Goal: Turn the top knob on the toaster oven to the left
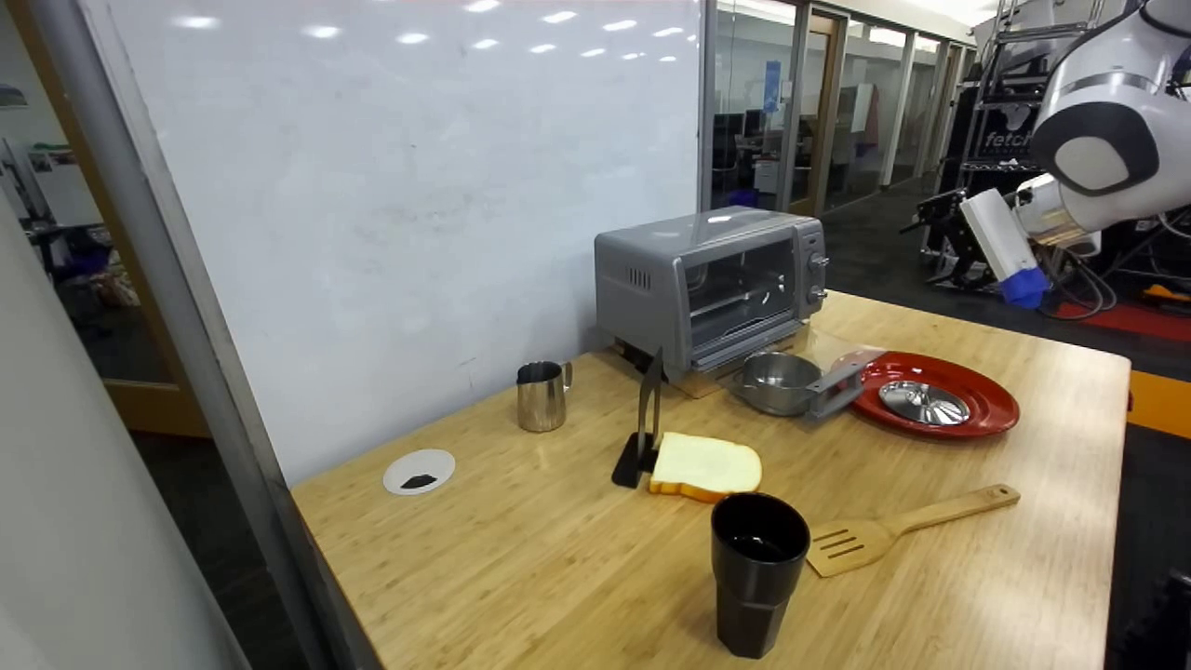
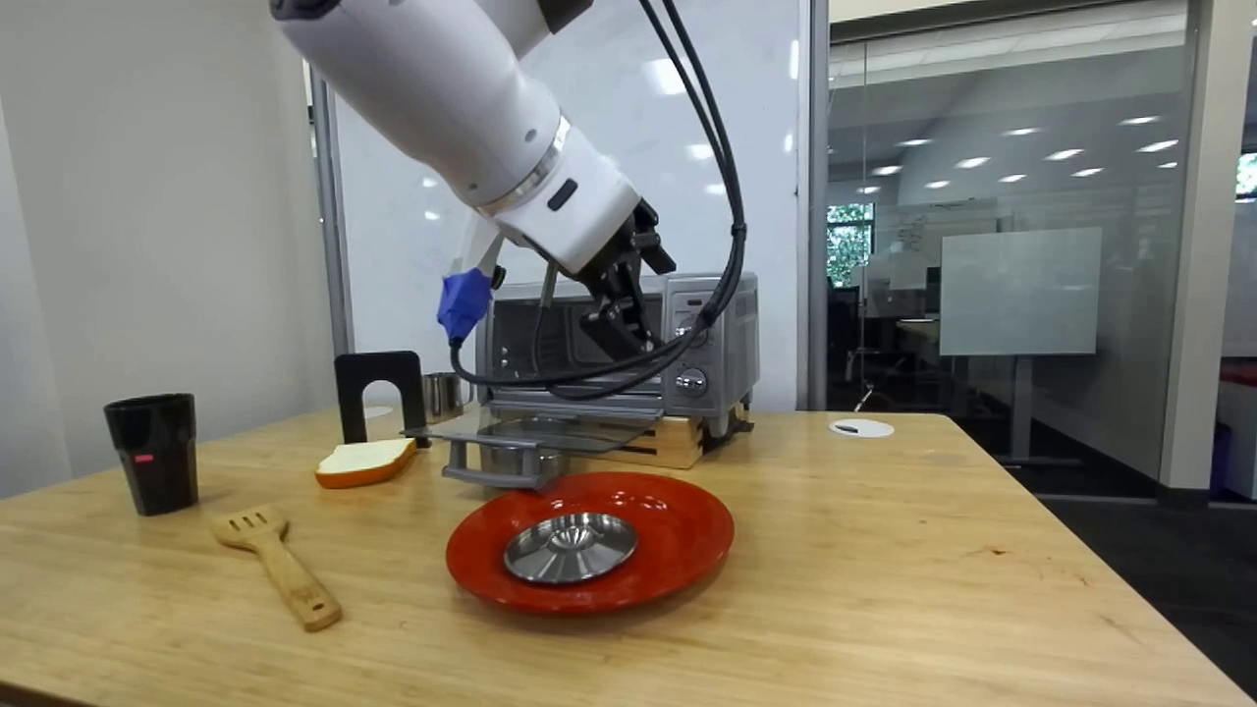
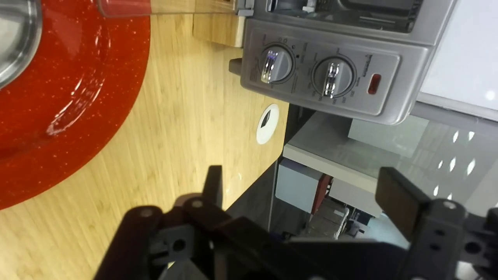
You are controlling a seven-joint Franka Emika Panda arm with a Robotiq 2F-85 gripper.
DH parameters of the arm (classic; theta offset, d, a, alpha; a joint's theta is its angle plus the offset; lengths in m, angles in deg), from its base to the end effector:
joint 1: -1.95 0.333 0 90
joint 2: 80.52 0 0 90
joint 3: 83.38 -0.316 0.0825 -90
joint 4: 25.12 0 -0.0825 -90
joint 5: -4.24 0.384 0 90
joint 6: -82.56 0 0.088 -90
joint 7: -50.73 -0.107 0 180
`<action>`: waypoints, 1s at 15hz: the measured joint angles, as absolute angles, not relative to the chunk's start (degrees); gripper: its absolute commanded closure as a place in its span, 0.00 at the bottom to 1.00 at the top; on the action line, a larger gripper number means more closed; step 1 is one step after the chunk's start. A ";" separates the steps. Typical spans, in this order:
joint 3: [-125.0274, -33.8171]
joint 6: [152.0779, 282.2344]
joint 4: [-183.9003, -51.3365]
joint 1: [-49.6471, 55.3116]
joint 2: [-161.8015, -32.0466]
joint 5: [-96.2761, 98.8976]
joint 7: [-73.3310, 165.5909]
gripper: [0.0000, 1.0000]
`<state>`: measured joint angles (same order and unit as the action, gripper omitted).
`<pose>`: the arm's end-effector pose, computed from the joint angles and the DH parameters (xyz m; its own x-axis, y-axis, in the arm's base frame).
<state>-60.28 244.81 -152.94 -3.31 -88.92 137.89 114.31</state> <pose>0.4376 -0.2780 0.3042 -0.1237 -0.9709 0.2048 -0.5732 -0.0986 -0.8135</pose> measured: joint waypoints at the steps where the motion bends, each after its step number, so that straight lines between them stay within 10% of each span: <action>1: -60.33 244.06 -152.44 -3.06 -89.60 139.45 114.92 0.00; 15: -60.43 242.90 -140.47 1.25 -100.52 149.25 115.65 0.00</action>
<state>-60.43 242.90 -140.47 1.25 -100.52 149.25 115.65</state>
